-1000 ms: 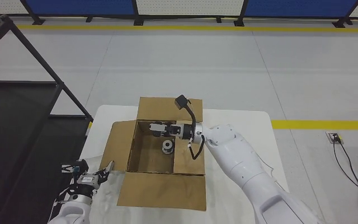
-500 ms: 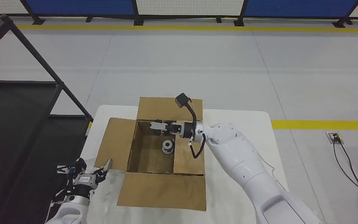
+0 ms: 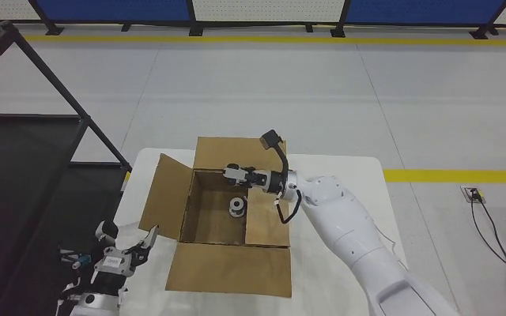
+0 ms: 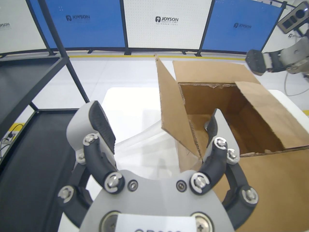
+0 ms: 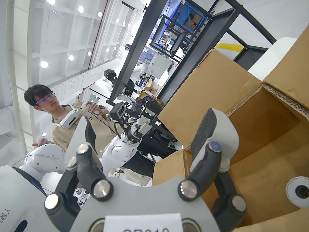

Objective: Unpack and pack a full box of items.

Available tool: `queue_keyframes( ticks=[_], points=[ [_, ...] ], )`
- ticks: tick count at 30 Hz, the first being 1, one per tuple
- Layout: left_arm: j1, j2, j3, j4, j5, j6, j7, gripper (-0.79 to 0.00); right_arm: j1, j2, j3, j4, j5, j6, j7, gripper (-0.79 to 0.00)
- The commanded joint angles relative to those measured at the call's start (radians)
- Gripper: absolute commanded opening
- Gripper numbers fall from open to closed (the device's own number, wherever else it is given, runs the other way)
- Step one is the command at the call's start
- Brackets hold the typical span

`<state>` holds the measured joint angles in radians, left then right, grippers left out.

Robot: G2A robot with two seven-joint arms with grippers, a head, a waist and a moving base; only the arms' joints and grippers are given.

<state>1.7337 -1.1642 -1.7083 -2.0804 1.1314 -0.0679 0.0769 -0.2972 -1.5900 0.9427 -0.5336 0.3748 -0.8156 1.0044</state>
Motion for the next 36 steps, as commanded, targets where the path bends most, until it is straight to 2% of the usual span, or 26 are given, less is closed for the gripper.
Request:
queue_keyframes(
  ticks=[1, 4, 8, 12, 15, 16, 24, 27, 36],
  points=[
    [0.03, 0.0, 0.01, -0.054, 0.022, -0.027, 0.004, 0.0, -0.014, 0.016, 0.017, -0.016, -0.01, -0.014, -0.014, 0.0],
    [0.041, 0.0, 0.043, -0.109, 0.04, -0.079, -0.026, 0.0, -0.046, 0.044, 0.048, -0.056, -0.029, -0.04, -0.04, 0.0],
    [0.003, 0.001, 0.113, -0.138, 0.055, -0.14, -0.112, 0.0, -0.114, 0.091, 0.103, -0.136, -0.062, -0.078, -0.078, 0.0],
    [-0.115, -0.001, 0.21, -0.09, 0.024, -0.176, -0.278, 0.0, -0.205, 0.142, 0.182, -0.229, -0.099, -0.119, -0.119, 0.0],
    [-0.234, -0.004, 0.276, -0.018, -0.044, -0.179, -0.463, 0.0, -0.282, 0.177, 0.255, -0.298, -0.143, -0.125, -0.154, 0.0],
    [-0.261, -0.005, 0.286, 0.0, -0.059, -0.175, -0.514, 0.0, -0.282, 0.177, 0.255, -0.298, -0.143, -0.125, -0.154, 0.0],
    [-0.261, -0.005, 0.286, 0.0, -0.059, -0.175, -0.514, 0.0, -0.282, 0.177, 0.255, -0.298, -0.143, -0.125, -0.154, 0.0],
    [-0.277, -0.007, 0.297, 0.035, -0.106, -0.166, -0.535, 0.0, -0.301, 0.181, 0.261, -0.331, -0.171, -0.116, -0.189, 0.0],
    [-0.52, -0.033, 0.45, 0.227, -0.302, -0.111, -0.722, 0.0, -0.381, 0.221, 0.339, -0.432, -0.18, -0.197, -0.197, 0.0]
  ],
)
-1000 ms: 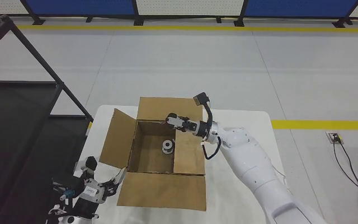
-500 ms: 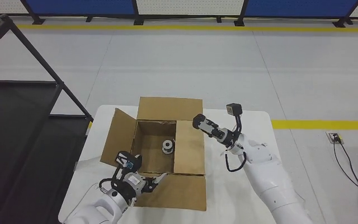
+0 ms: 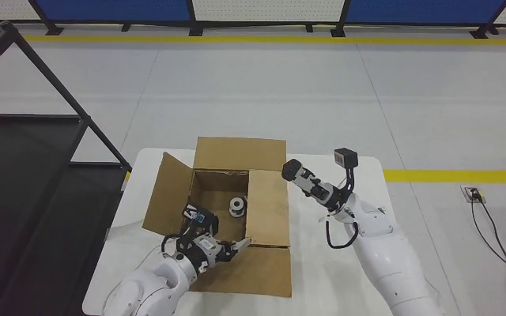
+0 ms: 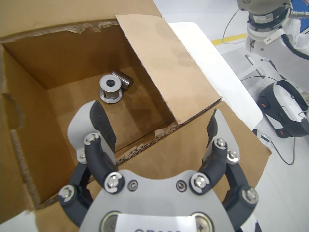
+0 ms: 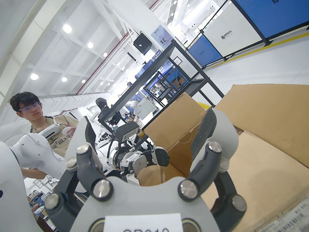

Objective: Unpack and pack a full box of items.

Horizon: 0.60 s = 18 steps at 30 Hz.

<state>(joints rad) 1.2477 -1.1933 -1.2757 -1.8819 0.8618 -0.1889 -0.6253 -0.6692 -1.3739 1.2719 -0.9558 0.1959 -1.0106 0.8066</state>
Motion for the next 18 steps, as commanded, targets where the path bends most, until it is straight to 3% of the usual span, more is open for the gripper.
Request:
queue_keyframes(
  ticks=[1, 9, 18],
  points=[
    [-0.059, -0.008, 0.035, 0.054, -0.066, 0.016, -0.041, 0.0, -0.02, 0.01, 0.02, -0.022, -0.002, -0.002, 0.001, 0.0],
    [-0.206, -0.031, 0.113, 0.2, -0.283, 0.033, -0.136, 0.0, -0.11, 0.045, 0.093, -0.115, 0.0, -0.002, -0.004, 0.0],
    [-0.22, -0.035, 0.142, 0.156, -0.34, 0.011, -0.126, 0.0, -0.169, 0.07, 0.136, -0.18, 0.036, -0.002, -0.004, 0.0]
  ],
)
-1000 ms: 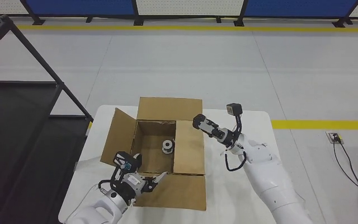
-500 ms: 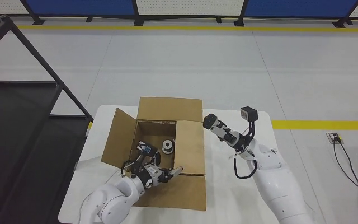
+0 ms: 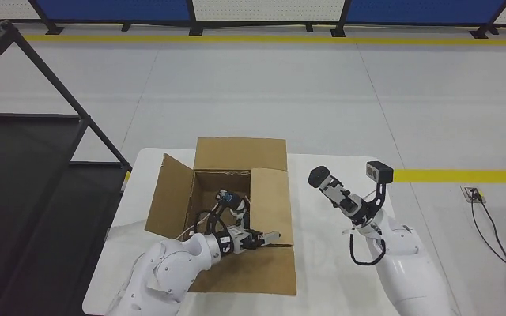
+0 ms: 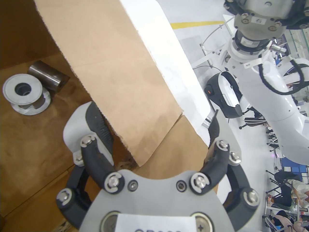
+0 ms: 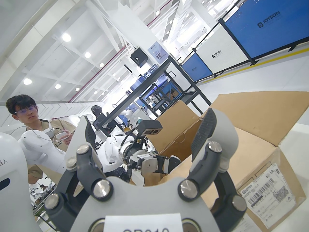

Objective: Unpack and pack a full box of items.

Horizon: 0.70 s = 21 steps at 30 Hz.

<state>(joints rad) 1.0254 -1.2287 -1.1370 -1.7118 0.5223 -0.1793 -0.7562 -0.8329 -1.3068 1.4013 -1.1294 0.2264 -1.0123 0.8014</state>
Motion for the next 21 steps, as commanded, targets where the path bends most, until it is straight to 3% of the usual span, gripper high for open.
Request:
queue_keyframes(
  ticks=[1, 11, 21],
  points=[
    [0.003, -0.001, 0.006, -0.025, -0.004, 0.002, 0.009, 0.0, -0.01, 0.006, 0.013, -0.011, 0.01, 0.0, 0.0, 0.0],
    [-0.049, -0.023, 0.102, -0.062, 0.054, 0.073, 0.116, 0.0, -0.064, 0.03, 0.089, -0.062, 0.054, 0.0, -0.032, 0.0],
    [-0.198, -0.082, 0.291, 0.075, 0.096, 0.153, 0.195, 0.0, -0.126, 0.057, 0.196, -0.091, 0.058, 0.0, -0.05, 0.0]
  ],
)
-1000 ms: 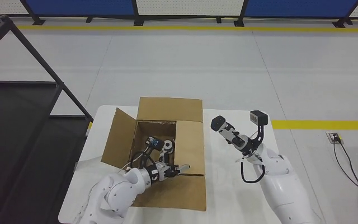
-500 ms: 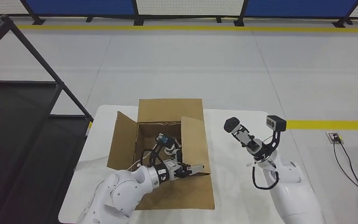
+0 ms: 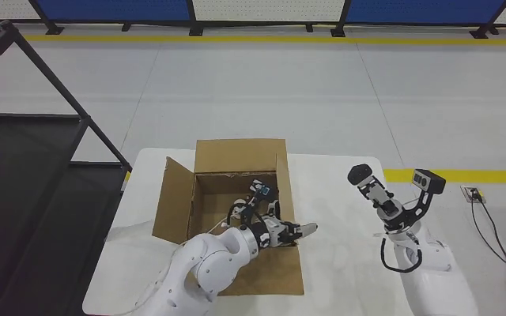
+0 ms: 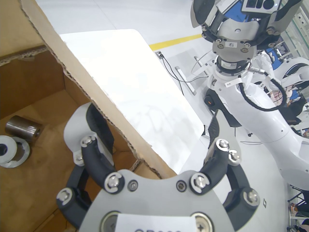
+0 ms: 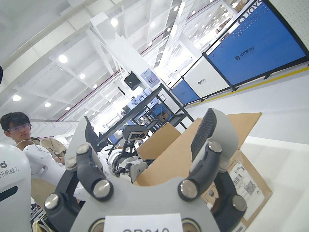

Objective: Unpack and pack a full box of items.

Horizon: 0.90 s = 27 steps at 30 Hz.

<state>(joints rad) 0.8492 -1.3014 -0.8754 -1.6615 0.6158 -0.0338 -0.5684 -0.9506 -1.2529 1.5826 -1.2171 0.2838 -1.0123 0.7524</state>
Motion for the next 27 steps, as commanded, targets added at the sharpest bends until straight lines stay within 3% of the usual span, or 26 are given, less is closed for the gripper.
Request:
queue_keyframes(
  ticks=[1, 15, 21, 27],
  points=[
    [-0.036, -0.017, 0.05, 0.041, 0.004, 0.011, 0.009, 0.0, -0.015, 0.006, 0.026, -0.005, 0.002, 0.0, -0.003, 0.0],
    [-0.177, -0.119, 0.257, 0.27, 0.04, 0.065, 0.044, 0.0, -0.011, 0.043, 0.044, 0.033, 0.015, 0.026, 0.081, 0.0],
    [-0.191, -0.144, 0.268, 0.306, 0.04, 0.072, 0.069, 0.0, 0.039, 0.058, -0.002, 0.075, -0.003, 0.083, 0.138, 0.0],
    [-0.167, -0.142, 0.227, 0.283, 0.057, 0.072, 0.072, 0.0, 0.074, 0.068, -0.04, 0.099, 0.01, 0.09, 0.145, 0.0]
  ],
)
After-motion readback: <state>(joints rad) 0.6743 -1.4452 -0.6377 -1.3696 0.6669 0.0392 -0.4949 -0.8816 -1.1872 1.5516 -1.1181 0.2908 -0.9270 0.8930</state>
